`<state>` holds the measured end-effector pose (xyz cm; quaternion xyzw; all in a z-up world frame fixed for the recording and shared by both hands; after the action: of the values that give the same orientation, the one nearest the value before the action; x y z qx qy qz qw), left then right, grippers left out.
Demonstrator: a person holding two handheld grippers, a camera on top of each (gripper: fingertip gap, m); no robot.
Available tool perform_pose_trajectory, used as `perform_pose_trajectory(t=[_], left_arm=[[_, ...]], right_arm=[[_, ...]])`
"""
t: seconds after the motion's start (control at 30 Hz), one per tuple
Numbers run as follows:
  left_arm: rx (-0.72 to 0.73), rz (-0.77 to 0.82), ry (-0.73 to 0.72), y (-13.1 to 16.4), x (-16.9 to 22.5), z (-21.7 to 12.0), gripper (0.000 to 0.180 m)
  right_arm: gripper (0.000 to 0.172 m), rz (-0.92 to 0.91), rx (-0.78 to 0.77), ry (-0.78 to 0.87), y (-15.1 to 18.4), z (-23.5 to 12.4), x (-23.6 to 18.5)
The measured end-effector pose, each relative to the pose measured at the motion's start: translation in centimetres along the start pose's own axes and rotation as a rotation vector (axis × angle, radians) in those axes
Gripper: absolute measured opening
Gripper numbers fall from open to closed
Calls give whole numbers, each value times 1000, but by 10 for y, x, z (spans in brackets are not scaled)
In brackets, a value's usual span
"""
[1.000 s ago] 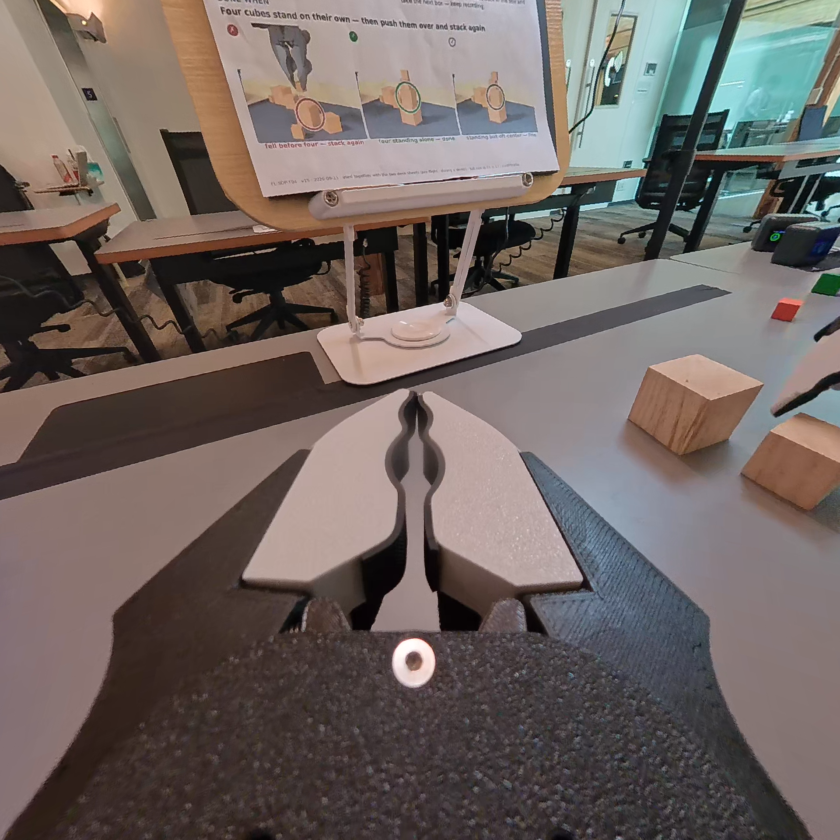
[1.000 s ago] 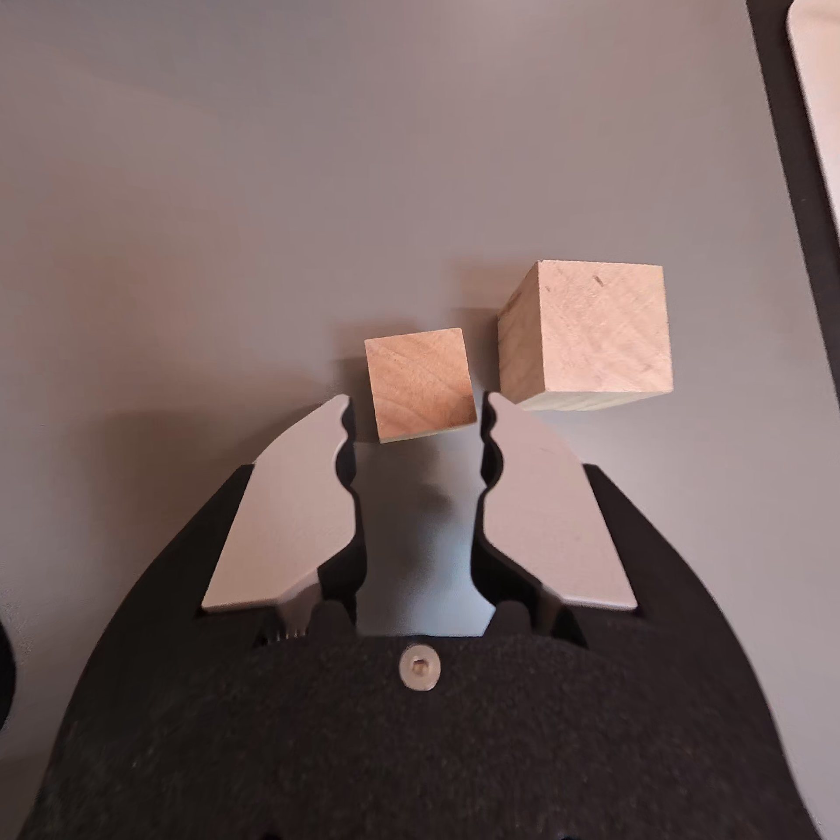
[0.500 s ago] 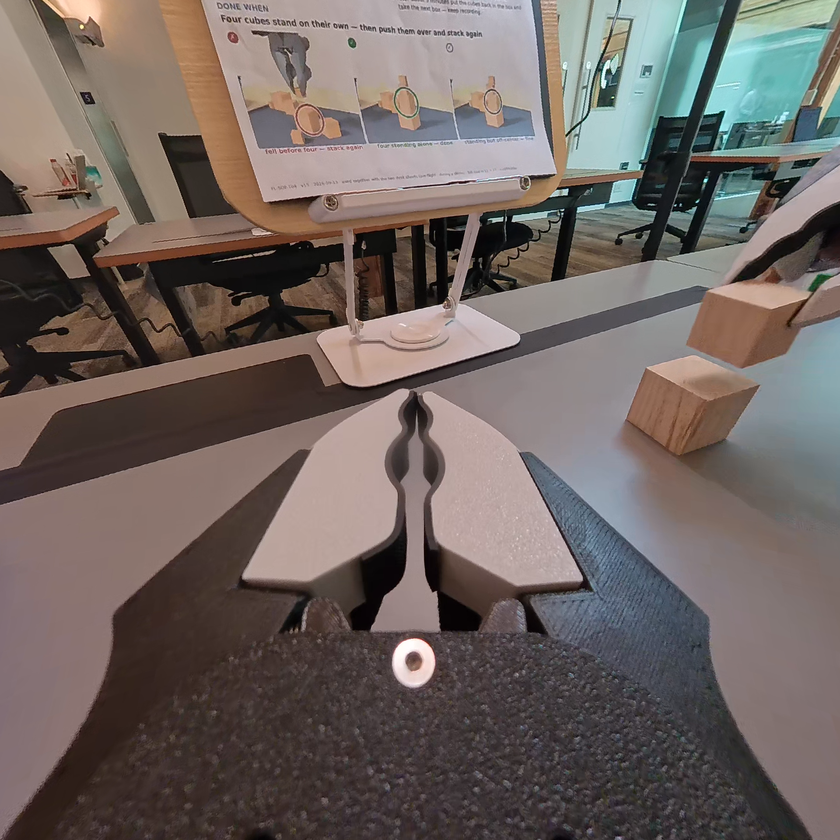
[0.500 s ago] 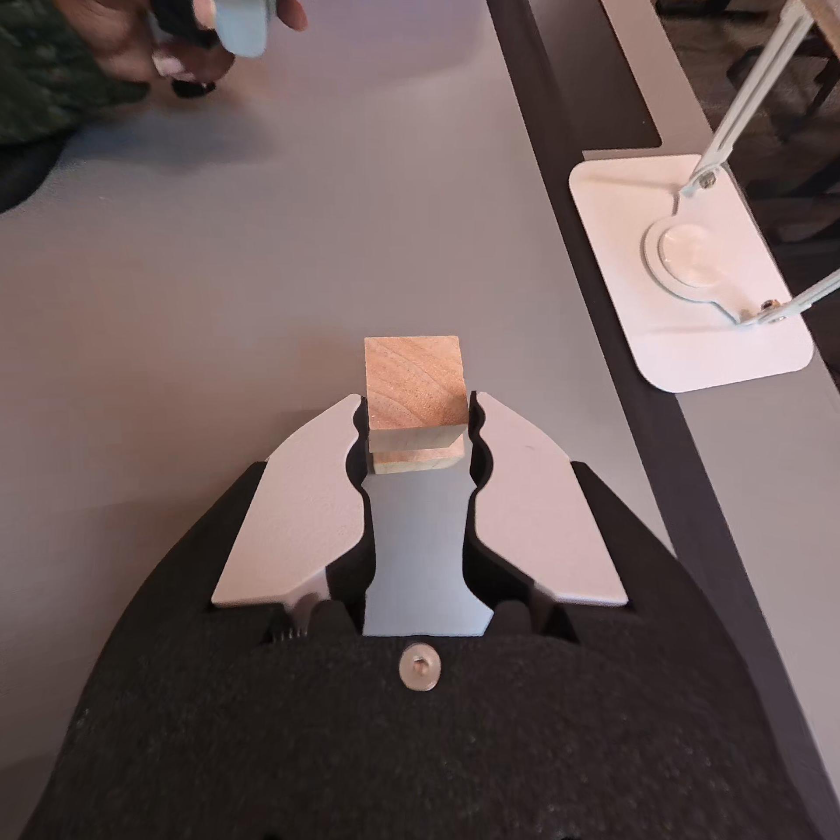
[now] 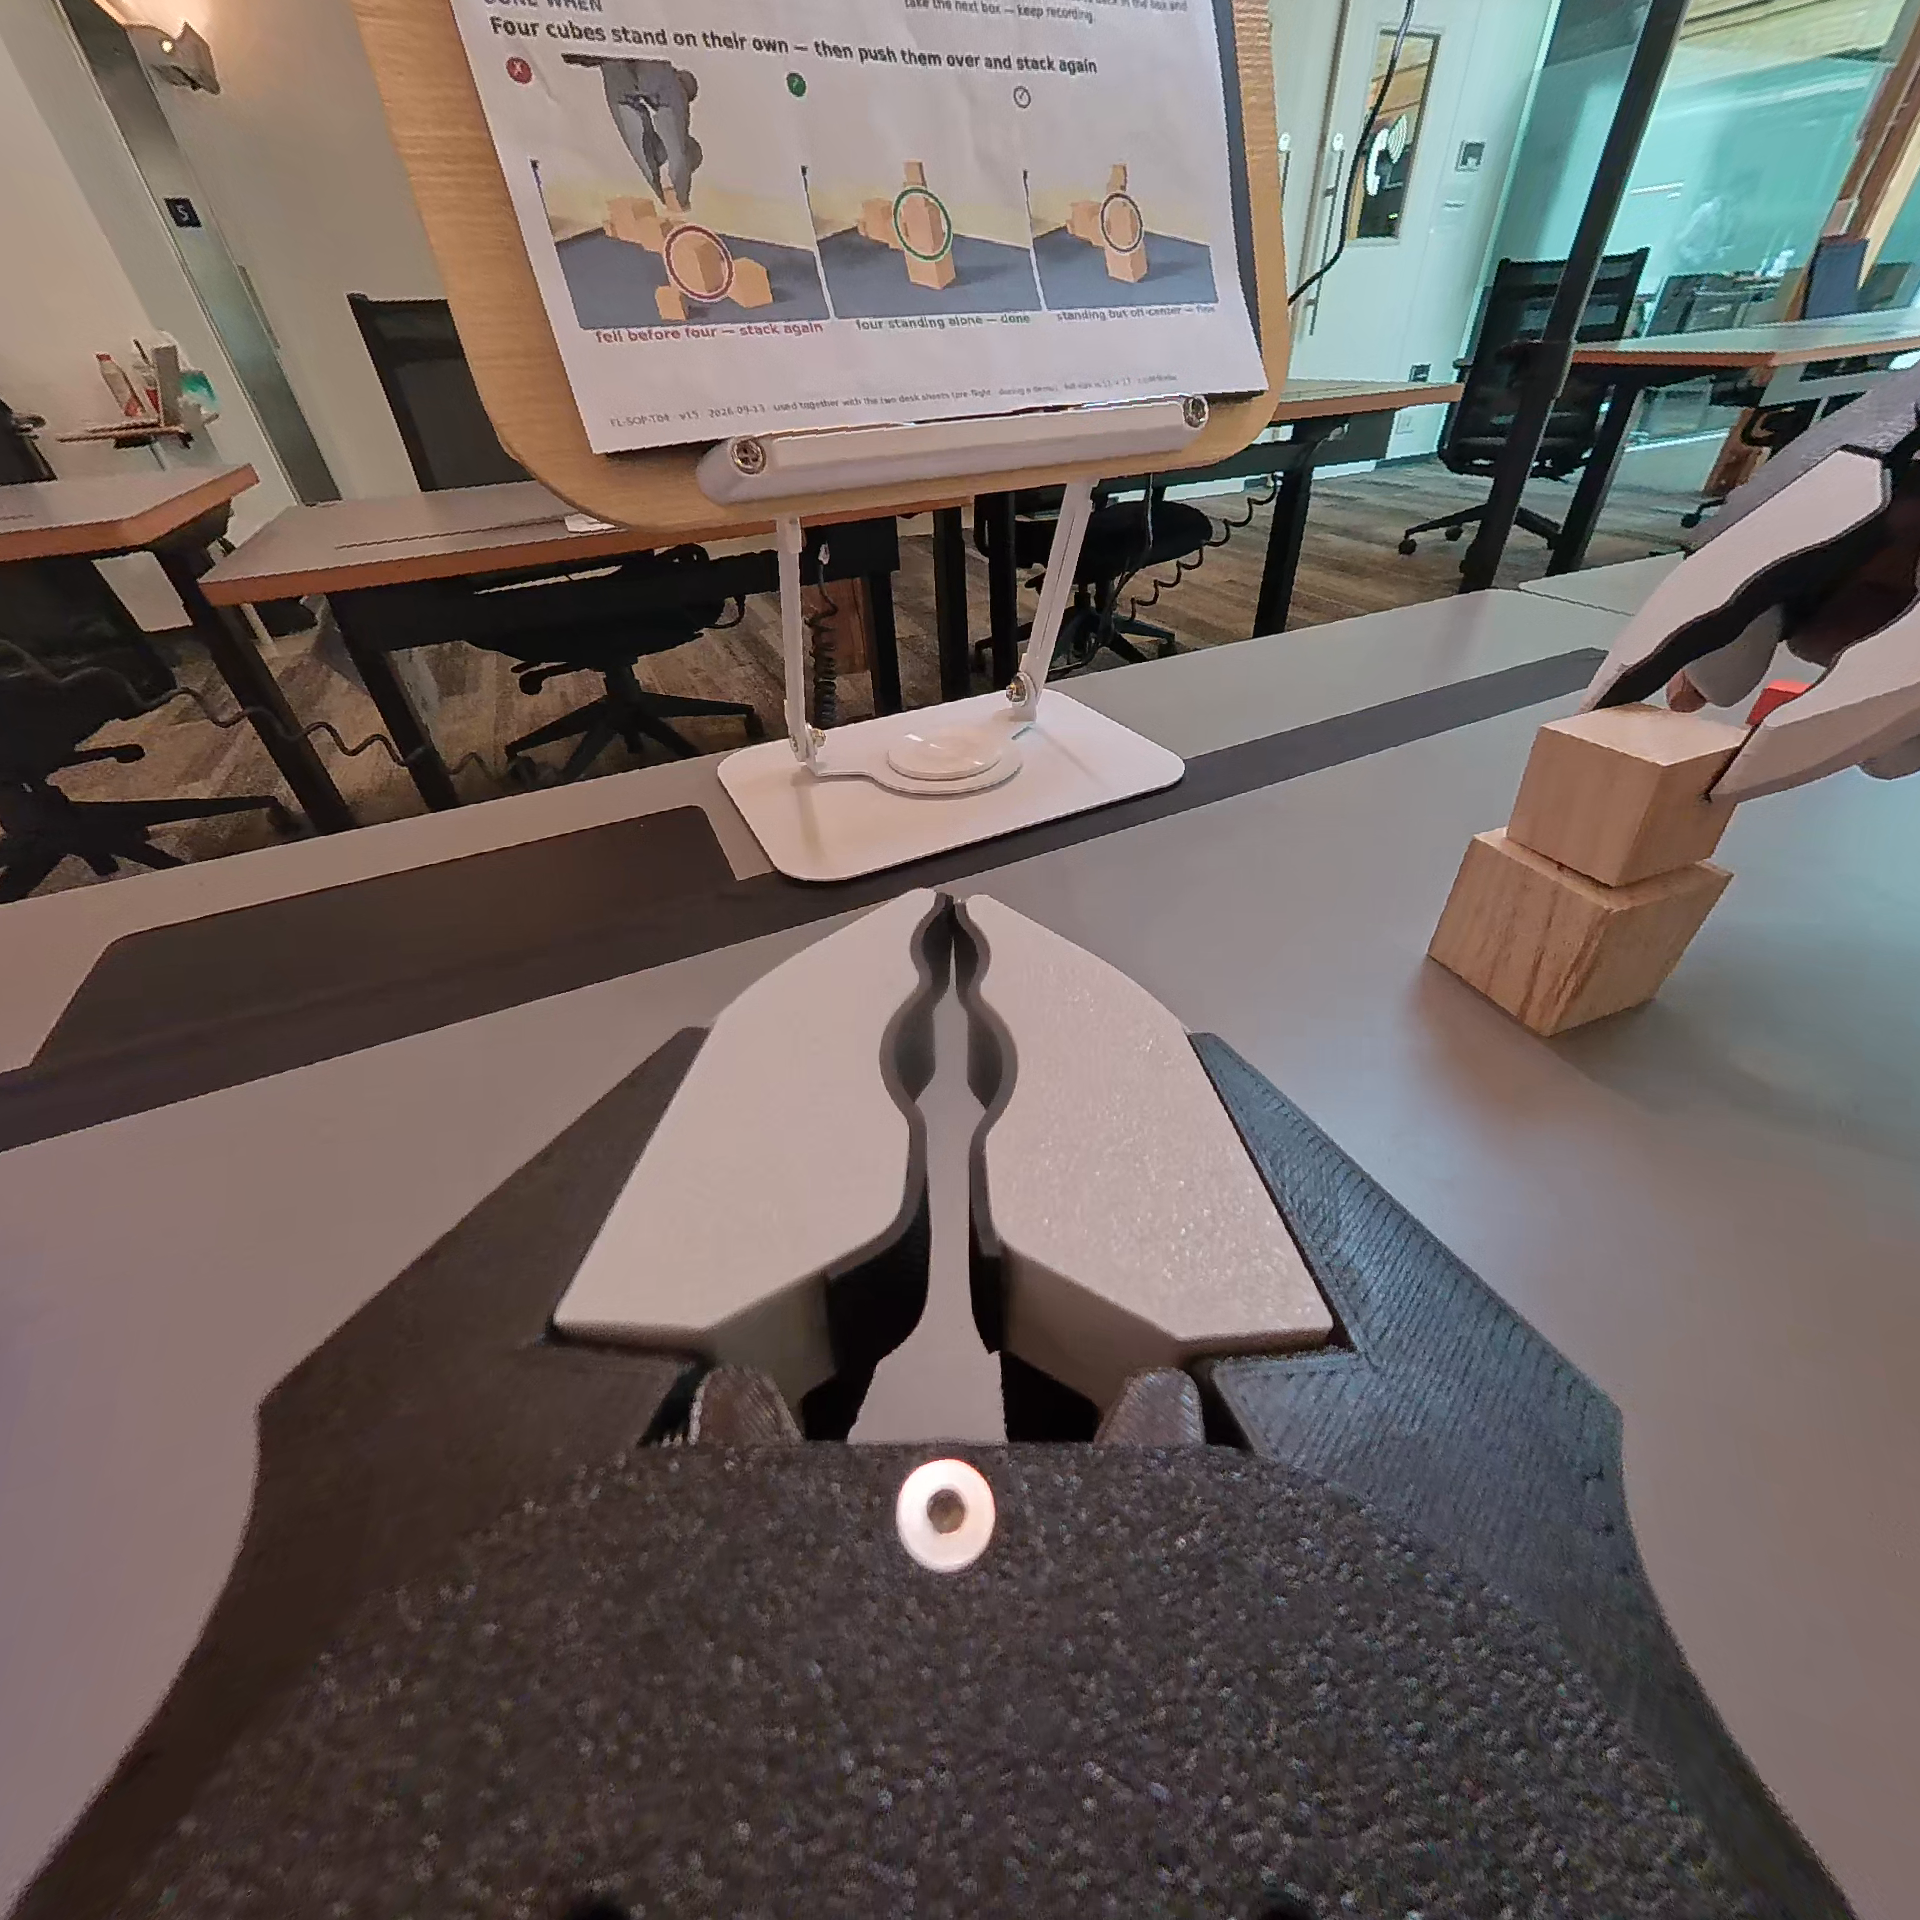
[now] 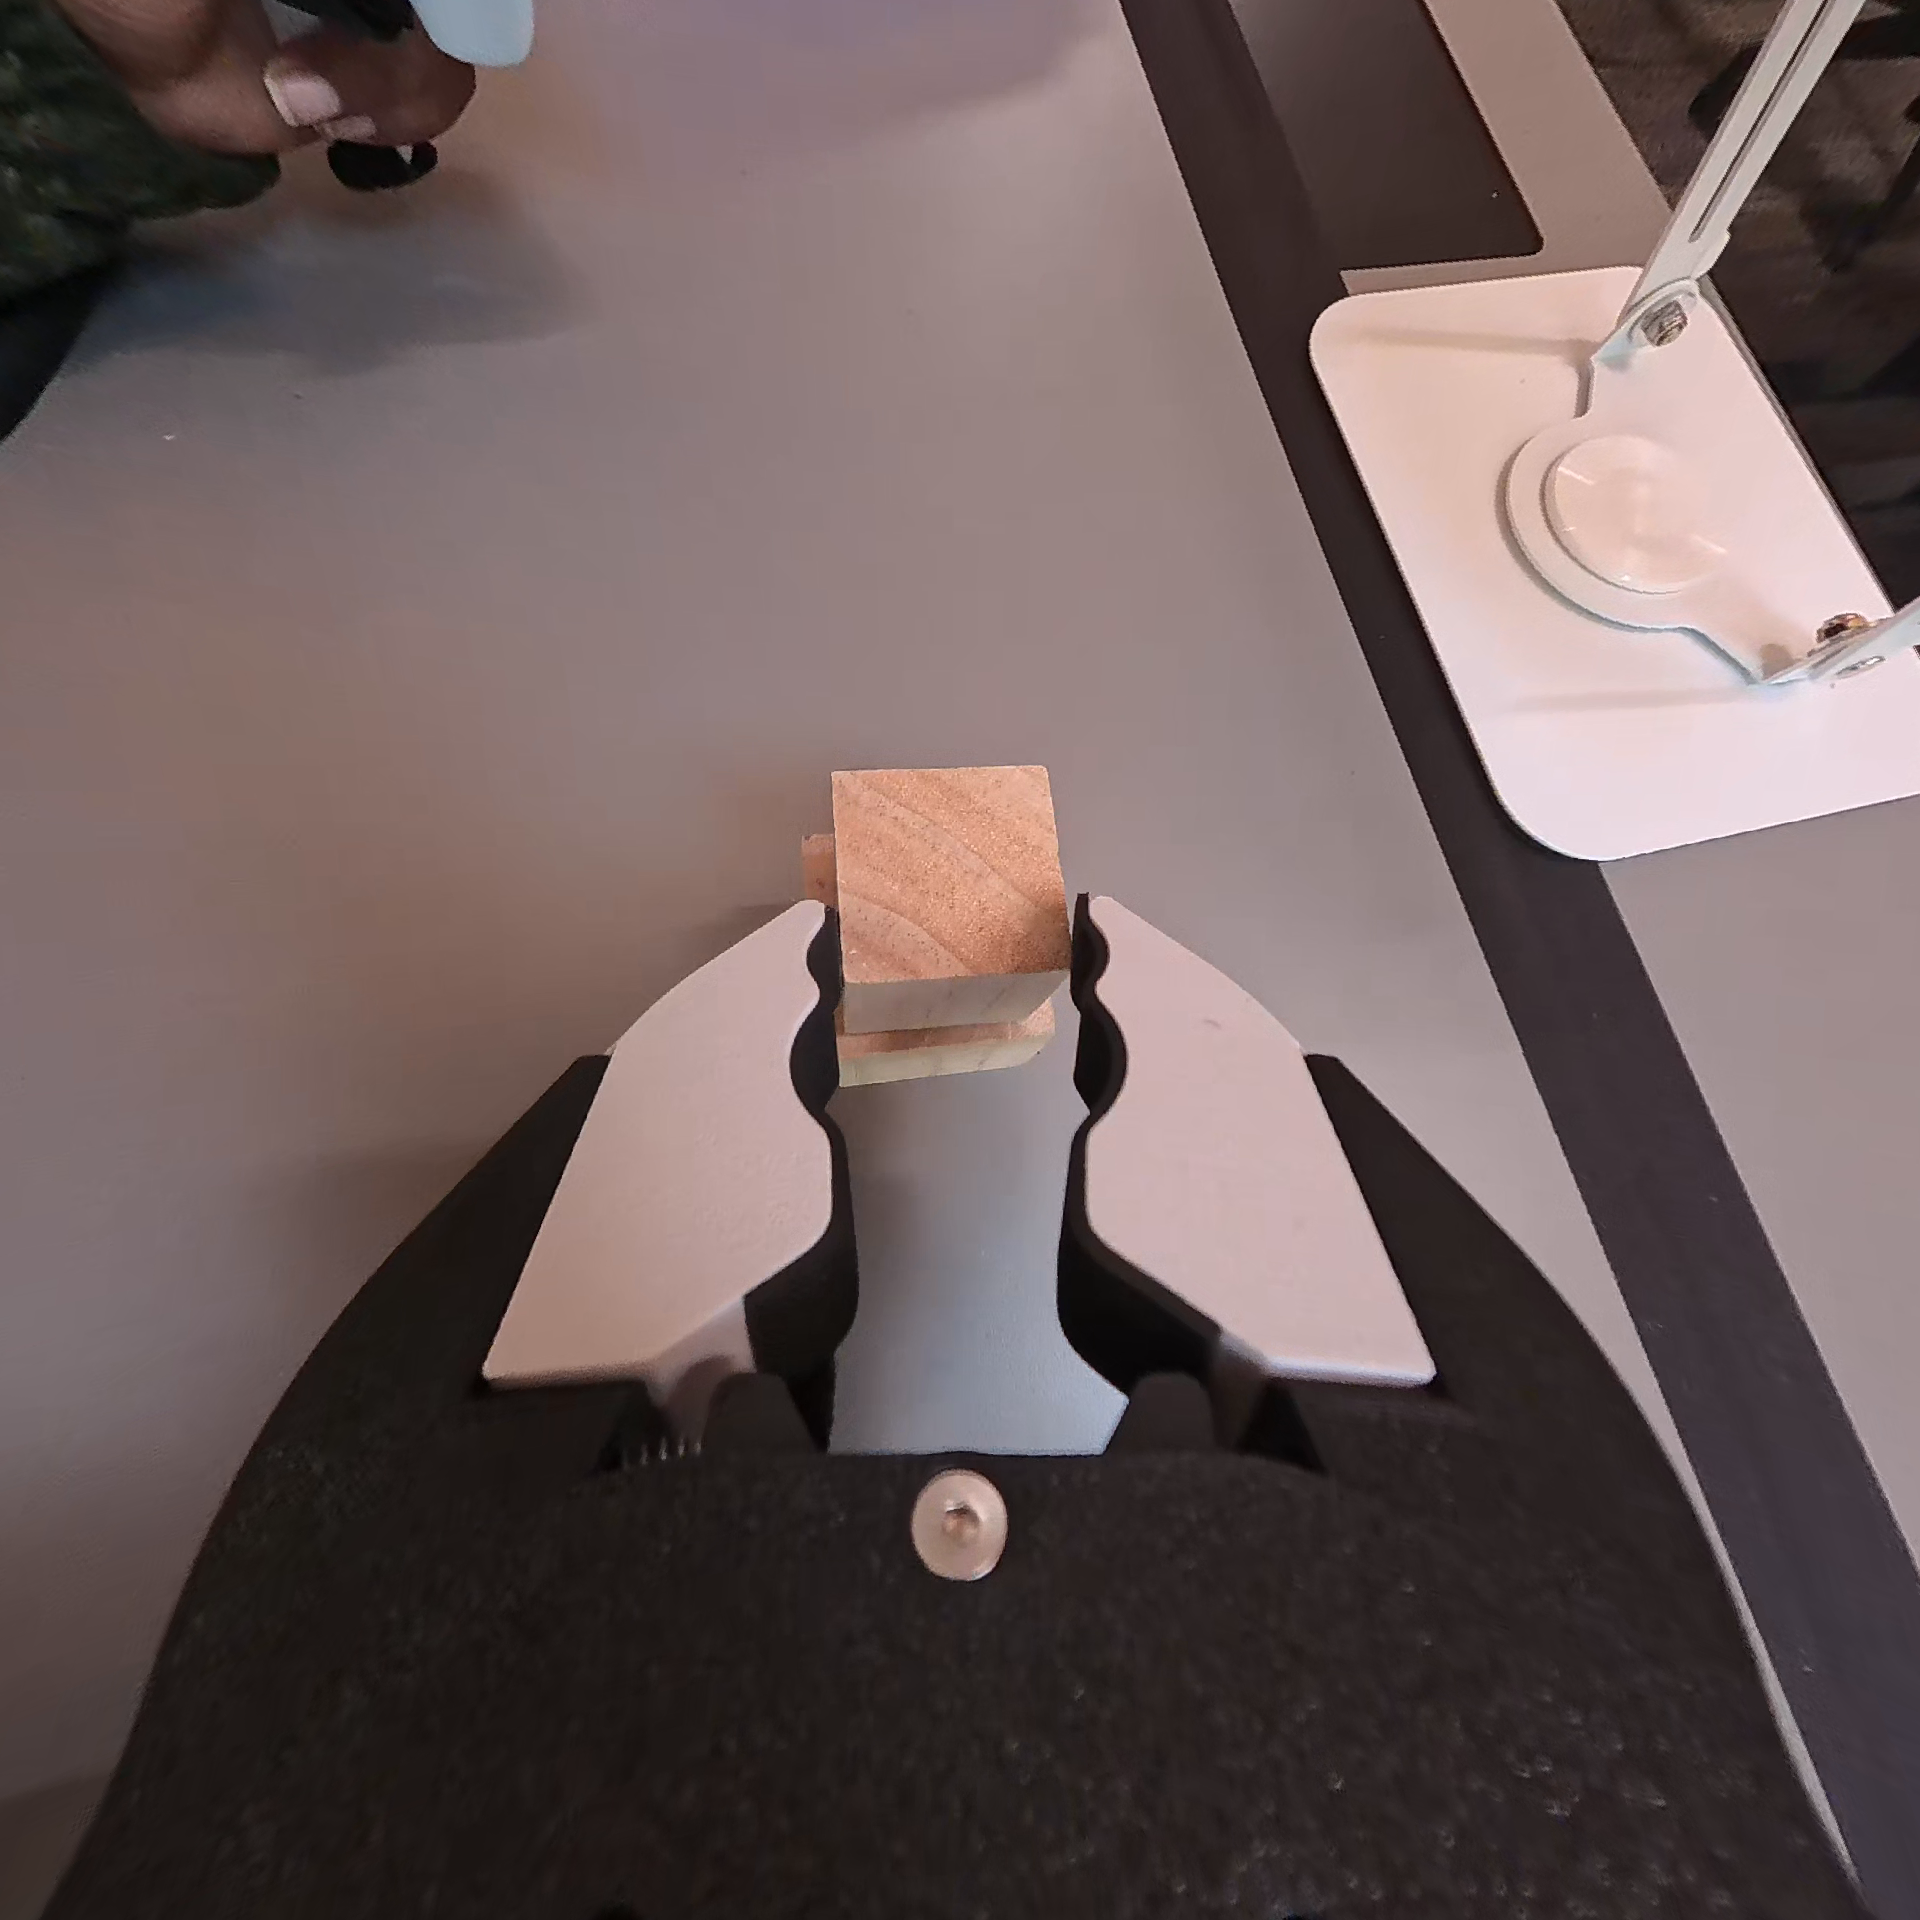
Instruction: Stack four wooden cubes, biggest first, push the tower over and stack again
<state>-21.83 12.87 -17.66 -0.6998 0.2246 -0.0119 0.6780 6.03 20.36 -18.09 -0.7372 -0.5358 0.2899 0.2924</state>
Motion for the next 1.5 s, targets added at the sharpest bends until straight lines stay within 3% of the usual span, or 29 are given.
perform_pose_trajectory(t=[0.7, 0.8, 0.9, 1.03, 1.13, 1.27, 1.4, 1.5], left_arm=[[-8, 2, 7, 1, 1, 0, 0], [-7, 3, 5, 1, 1, 0, 0], [-6, -1, 4, 1, 1, 0, 0], [3, 2, -8, -1, 0, -1, 0], [24, 9, -40, -4, -3, -3, 0], [42, 8, -70, -6, -6, -5, 0], [37, 3, -72, -4, -6, -5, 0], [27, 8, -70, -1, -5, -4, 0]], right_arm=[[43, -34, 20, 40, 2, 2, -5], [58, -38, 35, 67, 1, 2, -7], [61, -37, 88, 95, -2, -10, -9], [58, 27, 176, 200, 2, -52, 12], [56, 103, 231, 392, 22, -96, 48], [51, 285, 225, 620, 73, -146, 98], [53, 414, 92, 784, 137, -163, 132], [54, 488, 63, 793, 168, -162, 141]])
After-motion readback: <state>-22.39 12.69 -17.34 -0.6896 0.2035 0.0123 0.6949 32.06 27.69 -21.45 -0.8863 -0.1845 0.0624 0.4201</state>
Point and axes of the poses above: each gripper's, where its closed fingertips meet, z out along the fingers, y out of its underside, x = y × z across the jaws, the point moved 5 cm from there along -z, back along the fingers, and after that the axes turned 14 degrees about z, right-handed, at the moved point
